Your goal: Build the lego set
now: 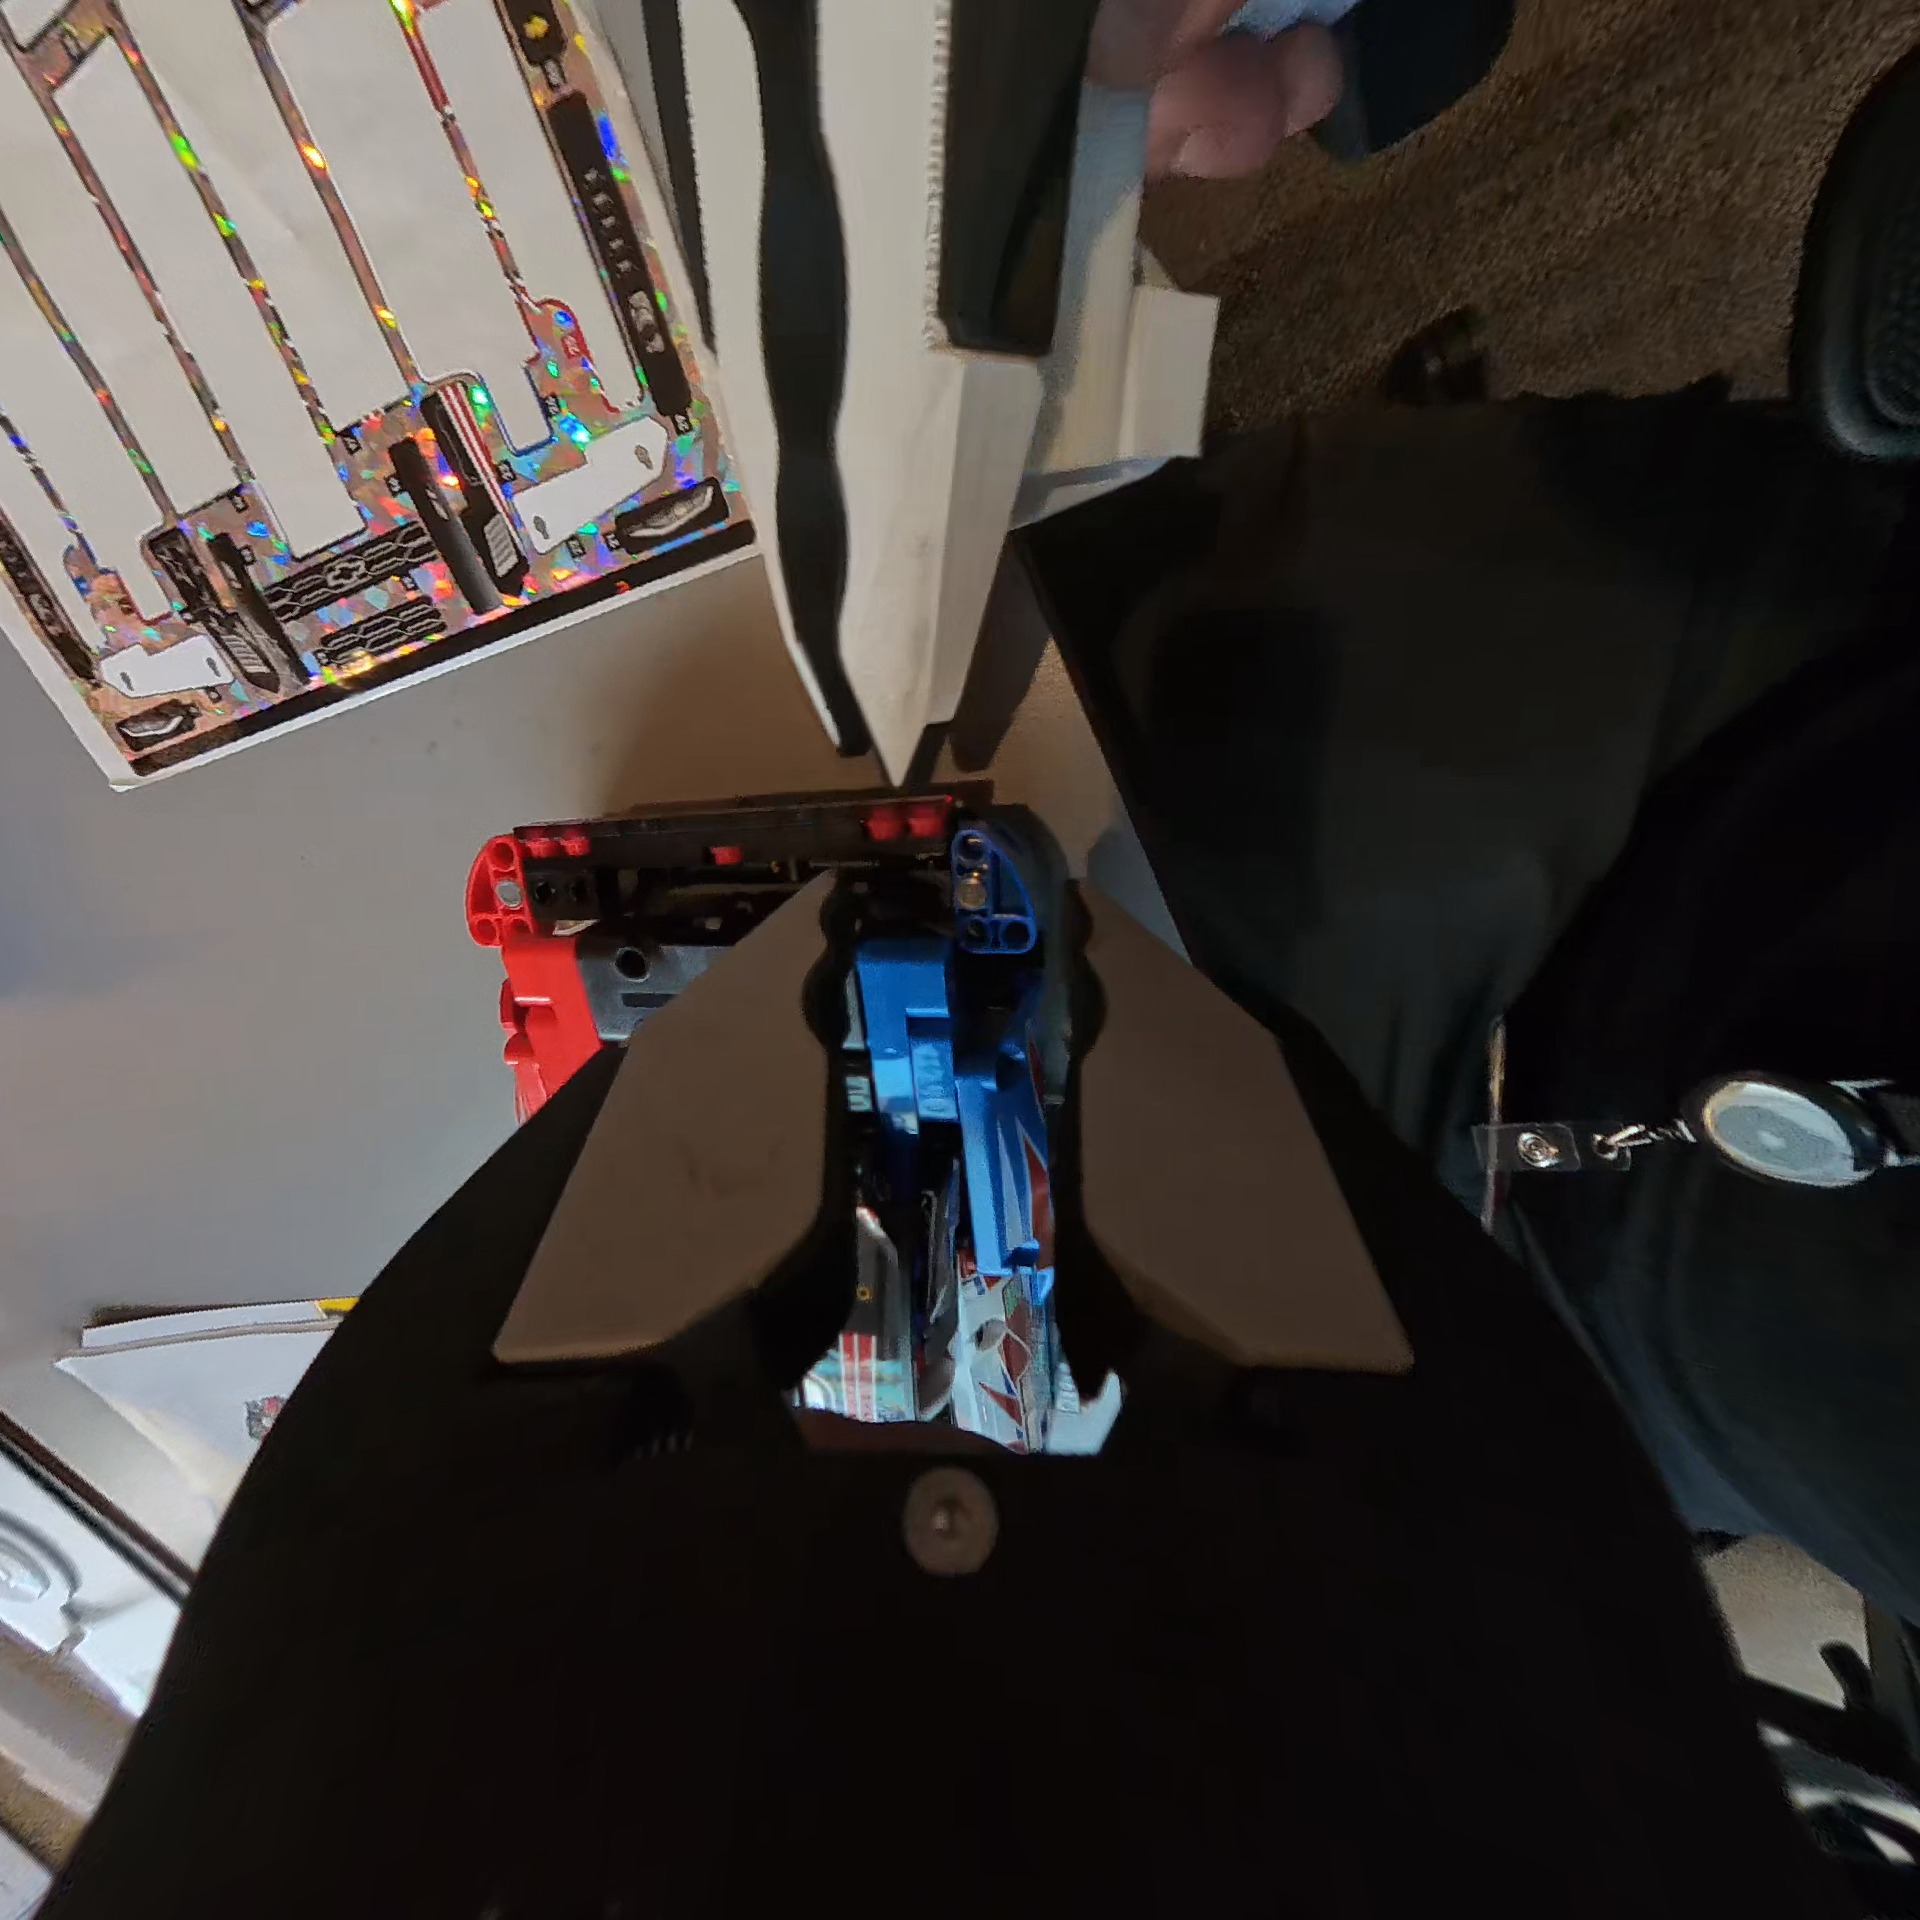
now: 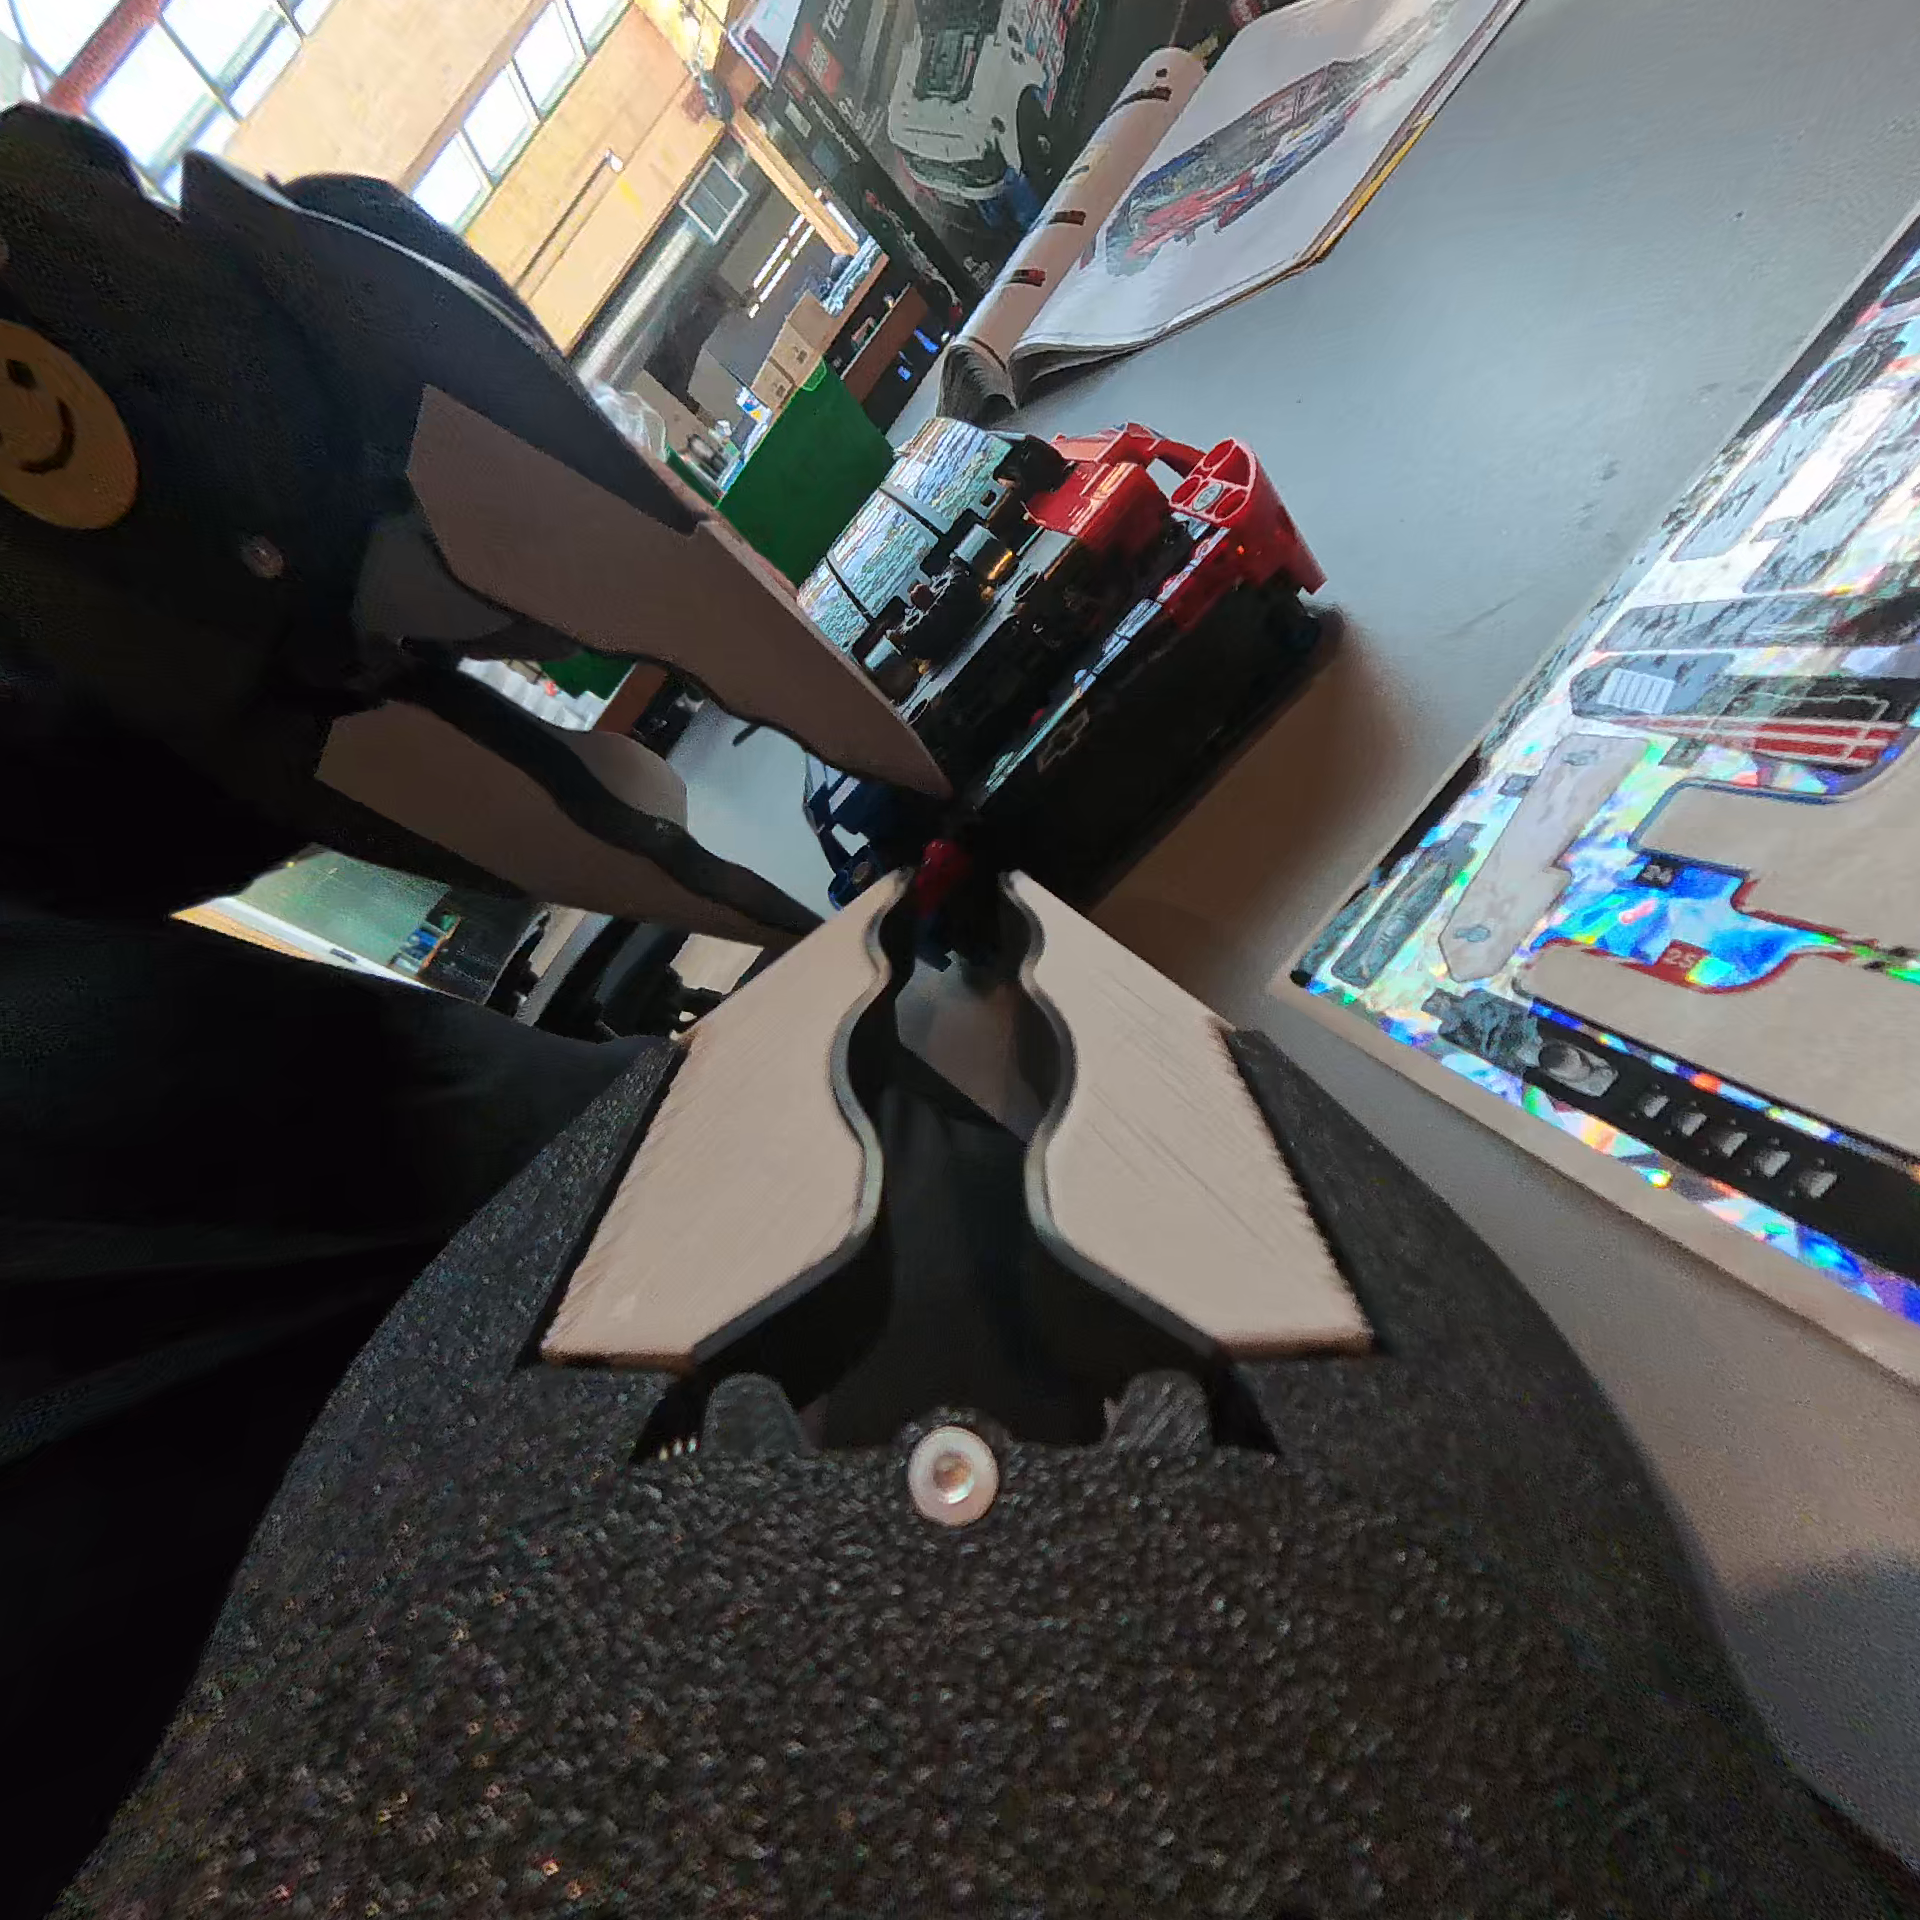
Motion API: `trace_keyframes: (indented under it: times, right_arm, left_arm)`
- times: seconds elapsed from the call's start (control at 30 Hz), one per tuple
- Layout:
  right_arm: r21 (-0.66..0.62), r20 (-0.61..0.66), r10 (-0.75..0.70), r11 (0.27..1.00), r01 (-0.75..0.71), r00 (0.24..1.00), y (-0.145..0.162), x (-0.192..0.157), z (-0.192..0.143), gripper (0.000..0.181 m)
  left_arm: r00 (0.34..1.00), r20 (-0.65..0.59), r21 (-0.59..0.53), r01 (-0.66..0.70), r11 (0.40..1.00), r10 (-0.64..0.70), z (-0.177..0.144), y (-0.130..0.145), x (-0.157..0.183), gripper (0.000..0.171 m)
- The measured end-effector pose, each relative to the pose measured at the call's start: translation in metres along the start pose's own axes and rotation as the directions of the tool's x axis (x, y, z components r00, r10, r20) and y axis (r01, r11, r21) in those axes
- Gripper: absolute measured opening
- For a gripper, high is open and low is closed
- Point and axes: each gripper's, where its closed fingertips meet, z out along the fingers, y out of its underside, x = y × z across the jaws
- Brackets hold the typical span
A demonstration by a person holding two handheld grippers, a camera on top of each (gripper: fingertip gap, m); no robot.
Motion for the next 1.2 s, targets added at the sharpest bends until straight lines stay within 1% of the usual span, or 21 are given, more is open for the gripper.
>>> trace_keyframes:
  times: [0.07, 0.1, 0.13, 0.27, 0.37, 0.43, 0.6, 0.73, 0.8, 0.83, 0.9, 1.0, 1.1, 1.2]
  right_arm:
    - [-0.021, -0.021, -0.003, 1.0, 0.002, 1.0, 0.002, 0.003, 0.004, 0.006]
    - [-0.033, -0.027, -0.002, 0.999, 0.001, 1.0, 0.003, 0.004, 0.005, 0.001]
    - [-0.039, -0.026, 0.0, 0.999, -0.001, 1.0, 0.003, 0.003, 0.006, 0.0]
    - [-0.034, -0.011, 0.021, 0.999, -0.021, 1.0, 0.002, 0.003, 0.007, 0.0]
    - [-0.03, -0.001, 0.036, 0.999, -0.036, 0.999, 0.003, 0.002, 0.007, 0.0]
    - [-0.027, 0.011, 0.053, 0.998, -0.053, 0.999, 0.003, 0.002, 0.007, 0.0]
    - [-0.024, 0.055, 0.096, 0.995, -0.095, 0.994, 0.003, 0.0, 0.007, 0.001]
    - [-0.03, 0.057, 0.106, 0.994, -0.105, 0.993, 0.004, -0.001, 0.008, 0.001]
    - [-0.025, 0.057, 0.107, 0.994, -0.105, 0.993, 0.003, -0.002, 0.007, 0.005]
    - [-0.018, 0.066, 0.114, 0.993, -0.113, 0.991, 0.002, -0.002, 0.006, 0.011]
    - [-0.003, 0.085, 0.136, 0.991, -0.137, 0.987, 0.0, -0.004, 0.005, 0.014]
    - [-0.016, 0.084, 0.147, 0.989, -0.147, 0.986, 0.003, -0.004, 0.009, 0.009]
    - [-0.02, 0.062, 0.14, 0.99, -0.139, 0.988, 0.003, -0.003, 0.01, 0.009]
    - [-0.024, 0.059, 0.149, 0.989, -0.148, 0.987, 0.004, -0.003, 0.01, 0.011]
  left_arm:
    - [1.0, 0.003, -0.046, 0.0, 0.999, 0.001, 0.005, 0.003, 0.0, 0.038]
    - [1.0, 0.029, -0.072, 0.002, 0.997, 0.0, 0.006, 0.005, -0.003, 0.038]
    - [0.999, 0.049, -0.086, 0.001, 0.996, 0.003, 0.008, 0.006, -0.006, 0.042]
    - [0.998, 0.059, -0.112, -0.007, 0.994, 0.014, 0.01, 0.007, -0.002, 0.034]
    - [0.996, 0.077, -0.126, -0.025, 0.992, 0.035, 0.013, 0.008, -0.002, 0.035]
    - [0.997, 0.075, -0.119, -0.01, 0.993, 0.019, 0.013, 0.008, -0.002, 0.035]
    - [0.995, 0.094, -0.06, 0.025, 0.998, -0.019, 0.014, 0.006, -0.002, 0.035]
    - [0.994, 0.103, -0.054, 0.034, 0.998, -0.028, 0.014, 0.007, -0.002, 0.034]
    - [0.995, 0.098, -0.037, 0.035, 0.999, -0.032, 0.014, 0.007, -0.002, 0.034]
    - [0.995, 0.099, -0.031, 0.031, 0.999, -0.027, 0.014, 0.007, -0.002, 0.034]
    - [0.994, 0.107, -0.02, 0.029, 0.999, -0.027, 0.014, 0.006, -0.001, 0.034]
    - [0.992, 0.114, 0.003, 0.047, 0.999, -0.047, 0.015, 0.005, -0.001, 0.036]
    - [0.991, 0.117, 0.019, 0.066, 0.998, -0.068, 0.016, 0.004, 0.0, 0.042]
    - [0.987, 0.145, 0.023, 0.062, 0.998, -0.064, 0.016, 0.005, -0.001, 0.039]
